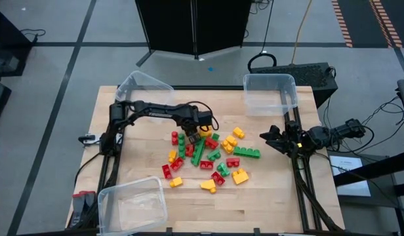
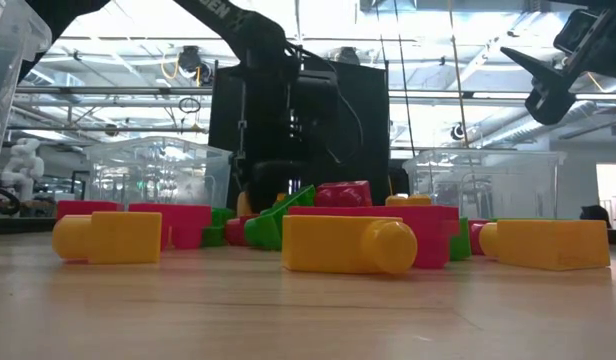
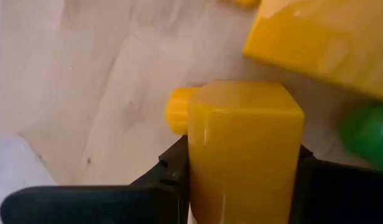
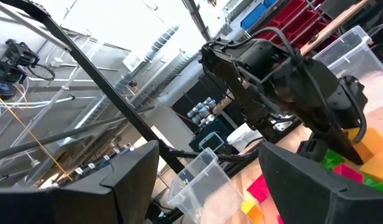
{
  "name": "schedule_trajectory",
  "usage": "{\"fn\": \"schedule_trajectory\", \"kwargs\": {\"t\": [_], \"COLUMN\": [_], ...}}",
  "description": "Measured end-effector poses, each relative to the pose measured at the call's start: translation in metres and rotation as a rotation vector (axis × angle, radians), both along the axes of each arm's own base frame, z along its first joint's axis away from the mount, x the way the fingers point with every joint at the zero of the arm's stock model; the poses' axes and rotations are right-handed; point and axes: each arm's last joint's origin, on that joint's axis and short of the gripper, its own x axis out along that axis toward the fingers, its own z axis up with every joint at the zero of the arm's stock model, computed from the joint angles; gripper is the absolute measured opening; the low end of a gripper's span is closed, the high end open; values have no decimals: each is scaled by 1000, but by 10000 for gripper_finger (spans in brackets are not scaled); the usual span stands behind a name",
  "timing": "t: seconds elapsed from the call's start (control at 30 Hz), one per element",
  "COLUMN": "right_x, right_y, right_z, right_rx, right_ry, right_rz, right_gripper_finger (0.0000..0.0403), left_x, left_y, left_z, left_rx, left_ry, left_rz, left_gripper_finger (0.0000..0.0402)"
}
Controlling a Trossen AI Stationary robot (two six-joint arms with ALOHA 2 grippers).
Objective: Sort blocks
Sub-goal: Put the yellow game piece into the top left transparent bin
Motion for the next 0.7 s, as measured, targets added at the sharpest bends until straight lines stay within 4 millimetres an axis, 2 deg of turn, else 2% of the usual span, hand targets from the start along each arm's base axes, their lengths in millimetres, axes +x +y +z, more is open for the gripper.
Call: {"fn": "schedule_trajectory", "kwargs": {"t": [0.23,0.33,0.5,0.6,0.7], "right_x": [1,1,1,1,1], "right_y": [0,0,0,0,0], "right_z": [-2,-3,-3,-3,-3], "right_rx": [-8,-10,-11,-11,-15], "right_ry": [22,27,31,31,32], "right_rz": [0,-1,0,-1,-2], "right_gripper_finger": [272,272,272,272,272], "left_x": [2,5,4,-10,-32], "left_y": [-2,-5,-10,-6,8], "left_z": [30,51,98,138,173], "left_rx": [16,28,56,164,278], "left_ry": [-53,-110,-199,-209,-224], "left_rz": [5,14,11,56,143], "left_gripper_finger": [90,90,90,90,90]}}
